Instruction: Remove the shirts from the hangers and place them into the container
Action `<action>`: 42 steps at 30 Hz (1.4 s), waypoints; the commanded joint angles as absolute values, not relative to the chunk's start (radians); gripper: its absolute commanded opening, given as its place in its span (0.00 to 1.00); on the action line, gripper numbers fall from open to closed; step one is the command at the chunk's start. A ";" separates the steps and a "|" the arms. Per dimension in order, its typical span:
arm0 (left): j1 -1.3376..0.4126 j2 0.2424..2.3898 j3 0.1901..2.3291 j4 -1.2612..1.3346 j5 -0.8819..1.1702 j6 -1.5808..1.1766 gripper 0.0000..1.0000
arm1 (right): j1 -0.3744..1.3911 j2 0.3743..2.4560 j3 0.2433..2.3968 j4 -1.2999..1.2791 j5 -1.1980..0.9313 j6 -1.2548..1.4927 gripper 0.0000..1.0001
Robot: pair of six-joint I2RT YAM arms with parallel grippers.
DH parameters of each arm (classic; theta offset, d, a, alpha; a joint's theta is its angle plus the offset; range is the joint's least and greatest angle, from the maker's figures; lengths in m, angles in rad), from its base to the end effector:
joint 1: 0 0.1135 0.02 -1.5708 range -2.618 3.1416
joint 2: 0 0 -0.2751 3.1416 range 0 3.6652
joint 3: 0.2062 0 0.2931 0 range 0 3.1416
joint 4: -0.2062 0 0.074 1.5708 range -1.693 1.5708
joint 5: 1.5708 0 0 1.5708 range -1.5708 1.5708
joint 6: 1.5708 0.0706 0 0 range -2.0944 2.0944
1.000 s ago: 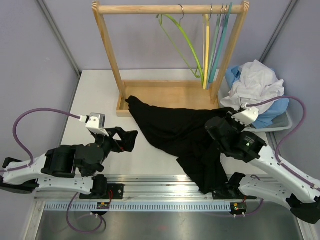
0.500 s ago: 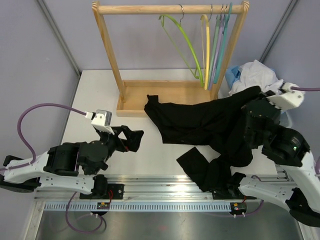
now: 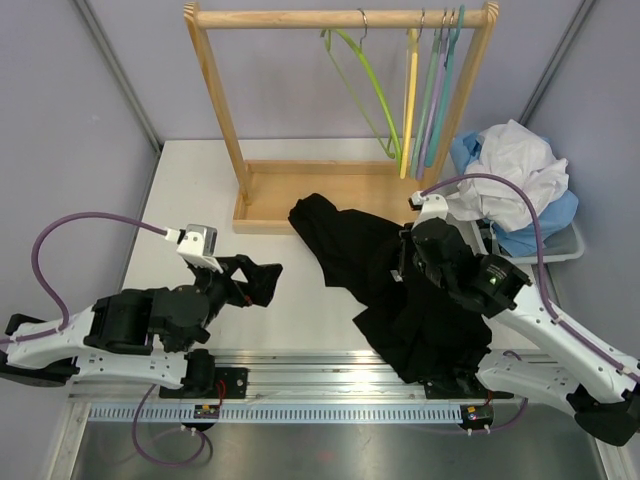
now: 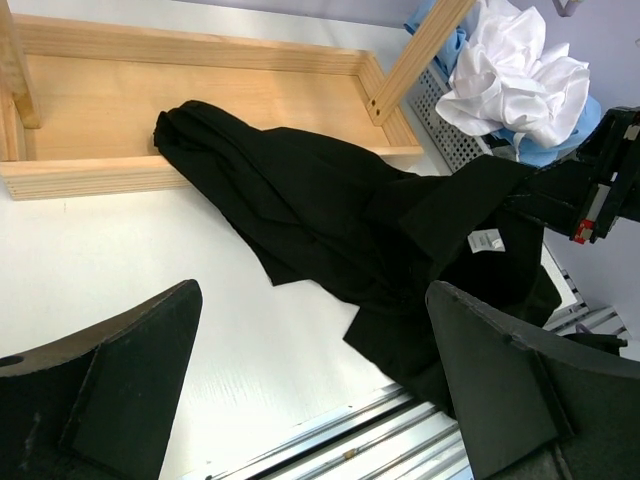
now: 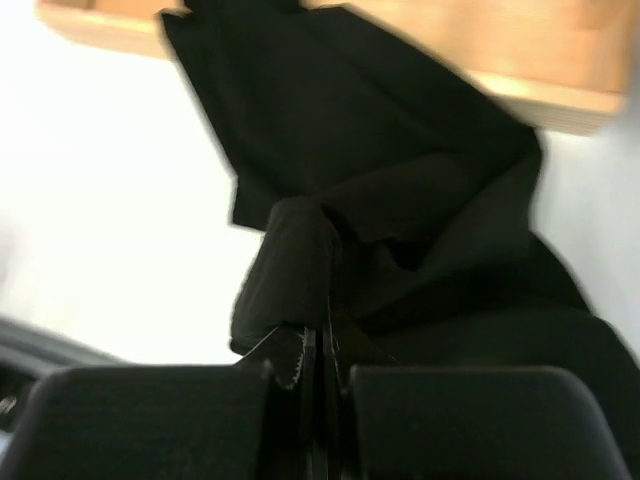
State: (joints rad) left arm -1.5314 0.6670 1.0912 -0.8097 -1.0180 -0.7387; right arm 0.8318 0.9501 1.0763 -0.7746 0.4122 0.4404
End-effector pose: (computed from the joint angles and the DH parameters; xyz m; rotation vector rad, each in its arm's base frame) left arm 0.0657 -0.1411 0.4147 0.0669 1.8132 -0.6368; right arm 0.1877 0.1640 0.3492 -0.1997 2.1608 0.2742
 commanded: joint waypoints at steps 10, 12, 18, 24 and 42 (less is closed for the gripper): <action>-1.536 0.609 1.022 -0.742 -1.034 -0.787 0.99 | 0.830 1.276 0.919 -0.171 0.023 0.401 0.00; -1.536 0.606 1.020 -0.749 -1.035 -0.792 0.99 | 0.830 1.359 0.937 -0.078 0.032 0.388 0.00; -1.536 0.572 1.000 -0.758 -1.037 -0.811 0.99 | 0.830 1.546 1.095 -0.035 -0.063 0.339 0.00; -1.536 0.540 0.979 -0.765 -1.037 -0.825 0.99 | 0.845 1.430 1.045 -0.158 0.163 0.338 1.00; -1.536 0.529 0.982 -0.787 -1.034 -0.827 0.99 | 0.827 1.388 0.780 -0.442 0.649 0.685 0.99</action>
State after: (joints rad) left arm -1.5314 0.5426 0.9699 -0.7979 -1.0176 -0.7944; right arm 0.8391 1.3560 0.8227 -0.4622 0.5388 0.5610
